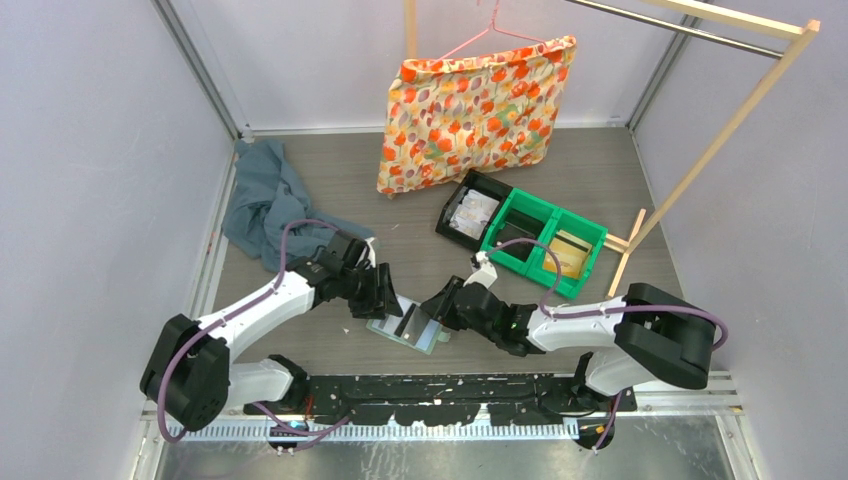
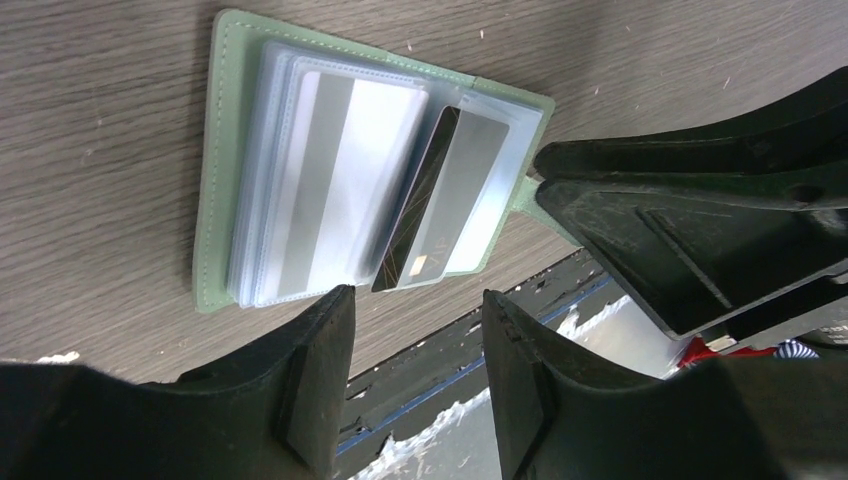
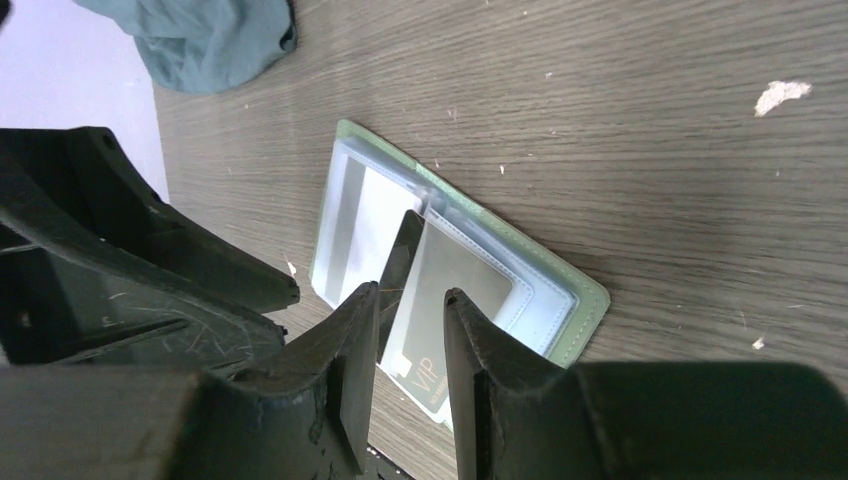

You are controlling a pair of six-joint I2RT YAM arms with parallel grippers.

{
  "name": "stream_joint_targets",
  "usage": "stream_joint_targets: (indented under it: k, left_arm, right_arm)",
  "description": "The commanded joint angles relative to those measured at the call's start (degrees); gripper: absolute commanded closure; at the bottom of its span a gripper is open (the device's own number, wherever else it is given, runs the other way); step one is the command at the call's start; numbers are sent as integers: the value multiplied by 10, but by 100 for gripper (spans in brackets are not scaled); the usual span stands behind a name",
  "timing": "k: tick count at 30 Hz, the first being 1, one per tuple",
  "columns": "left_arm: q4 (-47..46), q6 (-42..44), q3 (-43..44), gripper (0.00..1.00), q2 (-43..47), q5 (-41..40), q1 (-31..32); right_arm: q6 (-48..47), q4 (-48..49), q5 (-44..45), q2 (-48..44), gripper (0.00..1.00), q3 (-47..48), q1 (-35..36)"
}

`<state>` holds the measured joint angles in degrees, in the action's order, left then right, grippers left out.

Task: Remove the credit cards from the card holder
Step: Remove the credit card from the card holder.

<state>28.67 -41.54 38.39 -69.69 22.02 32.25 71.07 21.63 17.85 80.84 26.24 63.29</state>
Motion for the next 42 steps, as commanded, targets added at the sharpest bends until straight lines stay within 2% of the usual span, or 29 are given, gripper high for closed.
stream_joint_targets:
  k: [1, 36, 42]
  left_arm:
    - [-44, 3, 4, 49, -10, -6, 6]
    - [-81, 15, -16, 51, -49, -1, 14]
    - [-78, 21, -7, 52, -57, 0, 14]
  right_arm:
    - [23, 34, -1, 31, 65, 9, 8]
    - [50, -10, 86, 1, 65, -14, 78]
    - [55, -4, 83, 24, 65, -12, 79]
